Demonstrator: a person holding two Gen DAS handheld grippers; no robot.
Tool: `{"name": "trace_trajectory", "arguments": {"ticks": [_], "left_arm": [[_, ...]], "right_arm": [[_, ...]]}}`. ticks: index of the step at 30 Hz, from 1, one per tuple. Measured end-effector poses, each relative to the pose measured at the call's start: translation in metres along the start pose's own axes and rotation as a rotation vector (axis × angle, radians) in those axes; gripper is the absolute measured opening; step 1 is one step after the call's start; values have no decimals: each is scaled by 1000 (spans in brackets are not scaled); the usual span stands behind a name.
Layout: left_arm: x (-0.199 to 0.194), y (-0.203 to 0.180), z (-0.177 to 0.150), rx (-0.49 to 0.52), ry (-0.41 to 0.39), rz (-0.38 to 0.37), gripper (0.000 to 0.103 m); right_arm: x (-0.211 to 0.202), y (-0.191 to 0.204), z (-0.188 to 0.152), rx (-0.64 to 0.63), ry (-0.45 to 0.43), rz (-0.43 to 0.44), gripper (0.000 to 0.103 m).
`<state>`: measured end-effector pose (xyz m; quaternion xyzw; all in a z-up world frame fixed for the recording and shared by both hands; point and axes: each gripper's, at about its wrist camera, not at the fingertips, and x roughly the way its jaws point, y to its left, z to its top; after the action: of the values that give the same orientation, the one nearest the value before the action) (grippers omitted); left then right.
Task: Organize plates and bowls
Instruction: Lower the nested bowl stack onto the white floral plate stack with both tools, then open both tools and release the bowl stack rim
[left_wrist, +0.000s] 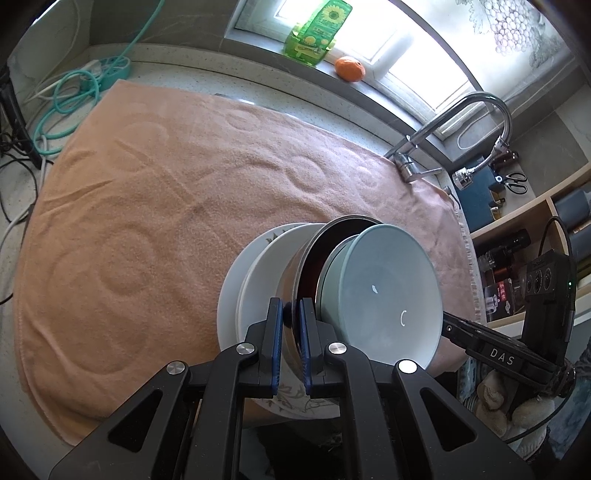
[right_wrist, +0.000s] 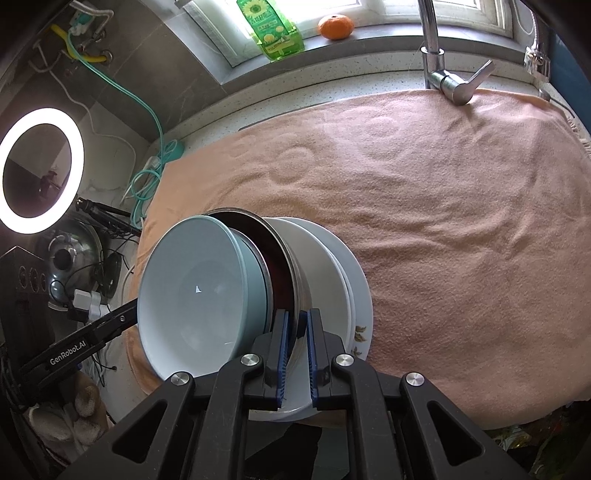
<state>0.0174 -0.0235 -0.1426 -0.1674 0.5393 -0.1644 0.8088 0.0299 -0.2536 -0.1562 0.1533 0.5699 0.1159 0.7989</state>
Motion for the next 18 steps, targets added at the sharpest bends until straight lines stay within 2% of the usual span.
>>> {"name": "trace_trajectory", "arguments": {"ticks": [10,15,18], "left_arm": [[-3,1,-1,-33,-24,14,9],[-12,1,-3,-49,-54,41,12],[-21,0,-4,-54,-95,85,12]], "right_arm": [[-1,-4,3,-20,7,26,12],[-8,-5,4,-47,-4,32,15],[-14,-5,3,-79,-18,23,15]]}}
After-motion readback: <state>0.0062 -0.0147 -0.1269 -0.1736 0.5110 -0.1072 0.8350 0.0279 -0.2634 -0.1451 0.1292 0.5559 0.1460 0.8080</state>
